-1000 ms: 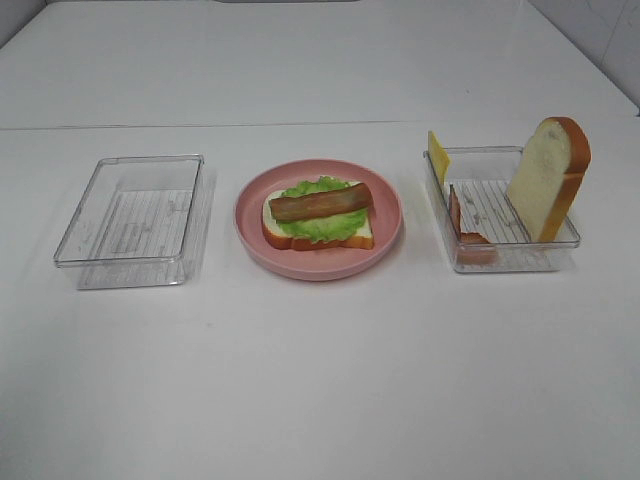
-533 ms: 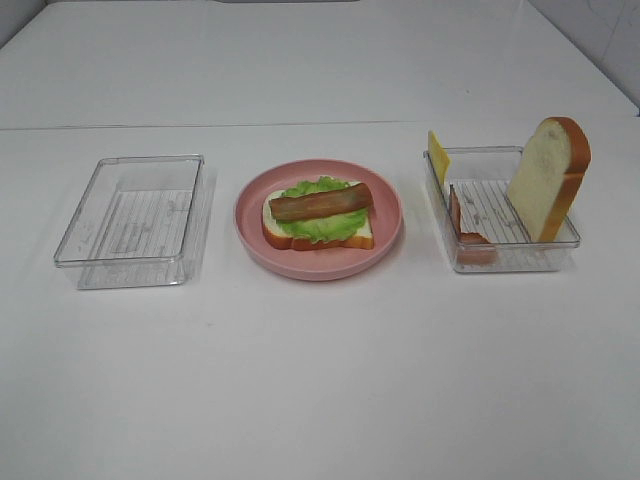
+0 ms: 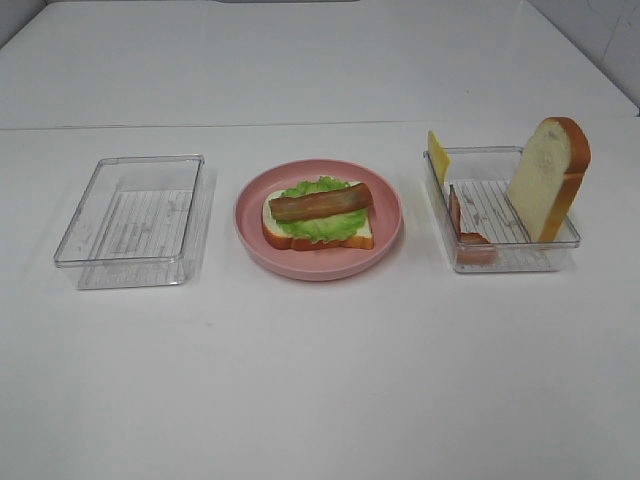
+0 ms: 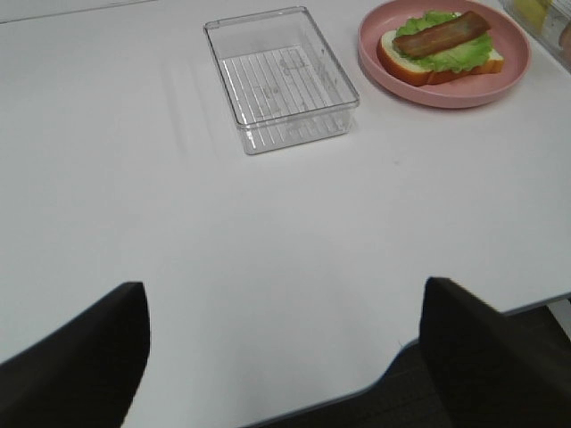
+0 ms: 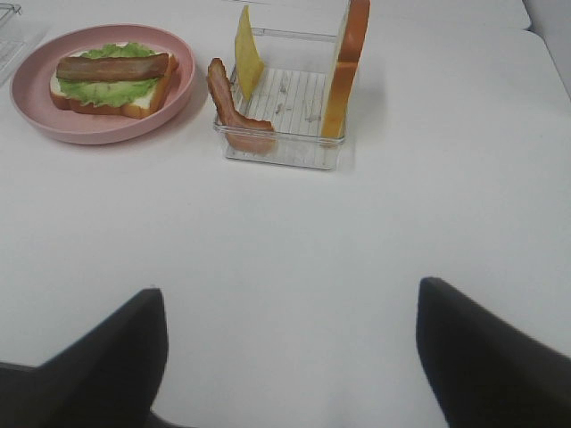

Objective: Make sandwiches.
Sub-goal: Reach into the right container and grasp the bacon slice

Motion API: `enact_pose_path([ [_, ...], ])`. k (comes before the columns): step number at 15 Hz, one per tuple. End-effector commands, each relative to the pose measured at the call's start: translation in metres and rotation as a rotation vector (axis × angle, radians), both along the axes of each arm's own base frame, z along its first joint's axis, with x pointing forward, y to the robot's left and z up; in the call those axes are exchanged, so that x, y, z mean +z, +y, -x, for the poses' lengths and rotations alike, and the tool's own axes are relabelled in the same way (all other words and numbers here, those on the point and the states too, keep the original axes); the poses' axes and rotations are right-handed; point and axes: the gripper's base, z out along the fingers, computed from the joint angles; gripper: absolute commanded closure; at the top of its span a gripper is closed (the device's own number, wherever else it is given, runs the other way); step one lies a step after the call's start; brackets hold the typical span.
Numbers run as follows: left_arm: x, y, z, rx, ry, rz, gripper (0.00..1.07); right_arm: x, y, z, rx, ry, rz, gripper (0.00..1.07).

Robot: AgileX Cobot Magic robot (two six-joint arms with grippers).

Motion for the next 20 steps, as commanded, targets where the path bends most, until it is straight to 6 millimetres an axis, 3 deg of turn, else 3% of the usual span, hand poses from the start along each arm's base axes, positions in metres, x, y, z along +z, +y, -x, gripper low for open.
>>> enact_pose_path([
  [1, 0.000, 0.001, -0.001, 0.003, -0.069, 0.008, 0.28, 0.005, 0.000, -0.008, -0.036, 0.013, -0.061, 0.33],
  [3, -0.004, 0.000, -0.007, 0.005, -0.089, 0.014, 0.28, 0.011, 0.001, -0.021, -0.035, 0.032, -0.077, 0.33],
  [5, -0.003, 0.000, -0.007, 0.006, -0.090, 0.013, 0.28, 0.019, 0.001, -0.046, -0.038, 0.086, -0.087, 0.33],
  [10, -0.003, 0.001, -0.007, 0.016, -0.091, -0.001, 0.28, 0.037, 0.005, -0.134, -0.038, 0.299, -0.141, 0.33],
  [11, -0.003, 0.001, -0.007, 0.016, -0.091, -0.001, 0.28, 0.039, 0.006, -0.144, -0.038, 0.321, -0.147, 0.33],
  [14, -0.003, 0.001, -0.007, 0.016, -0.091, -0.001, 0.28, 0.051, 0.013, -0.220, 0.020, 0.479, -0.191, 0.33],
  [20, -0.003, 0.001, -0.007, 0.016, -0.091, -0.001, 0.28, 0.044, 0.019, -0.298, 0.071, 0.605, -0.209, 0.33],
])
